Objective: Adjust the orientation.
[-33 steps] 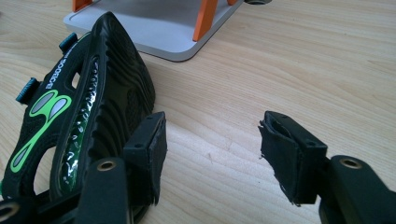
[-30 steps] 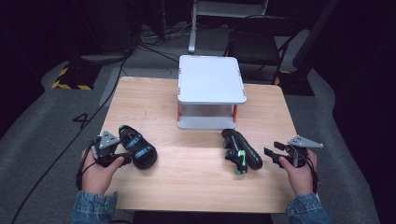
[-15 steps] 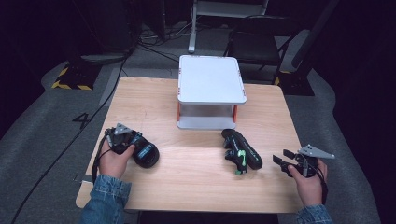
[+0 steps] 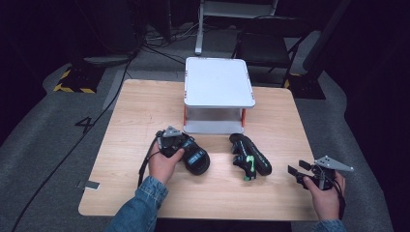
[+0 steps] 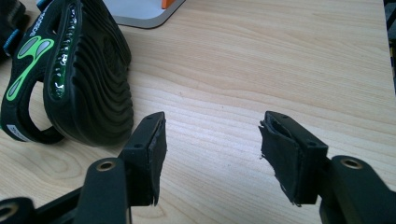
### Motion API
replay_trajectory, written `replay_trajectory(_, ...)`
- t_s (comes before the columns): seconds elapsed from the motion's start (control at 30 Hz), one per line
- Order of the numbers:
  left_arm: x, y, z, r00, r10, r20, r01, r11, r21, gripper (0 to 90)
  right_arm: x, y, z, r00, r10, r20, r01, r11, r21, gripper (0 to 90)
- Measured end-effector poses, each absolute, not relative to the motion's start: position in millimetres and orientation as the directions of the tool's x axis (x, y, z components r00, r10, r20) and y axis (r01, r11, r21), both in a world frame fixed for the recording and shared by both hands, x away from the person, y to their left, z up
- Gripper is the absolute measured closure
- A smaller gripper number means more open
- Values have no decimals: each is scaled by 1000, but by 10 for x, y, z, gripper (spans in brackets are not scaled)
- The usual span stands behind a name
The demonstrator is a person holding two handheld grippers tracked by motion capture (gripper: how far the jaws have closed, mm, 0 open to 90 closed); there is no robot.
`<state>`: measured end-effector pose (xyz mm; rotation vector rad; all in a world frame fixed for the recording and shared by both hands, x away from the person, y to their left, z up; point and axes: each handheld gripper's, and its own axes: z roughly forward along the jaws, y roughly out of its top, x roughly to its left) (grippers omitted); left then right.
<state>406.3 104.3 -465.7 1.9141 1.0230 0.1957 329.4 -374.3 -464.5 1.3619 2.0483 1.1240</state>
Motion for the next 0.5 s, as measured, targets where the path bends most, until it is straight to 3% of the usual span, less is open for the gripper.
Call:
replay_trajectory(0.2,4031,1163,-4521,639,749,-173,499,-234,834,374,3301,-3717,-4654,-435,897,74,550,199,811,413)
replay_trajectory(0.3,4021,1326,-4369,612,783,-114,430,-208,879,358,3312,-3697,-4648,-440,895,74,546,201,814,411)
replay_trajectory(0.4,4093,1440,-4337,569,822,-12,393,-260,882,362,3301,-3673,-4660,-441,895,74,551,204,809,410)
replay_trajectory(0.5,4215,1457,-4423,581,814,7,406,-298,864,468,3239,-3673,-4677,-443,894,66,555,215,803,408)
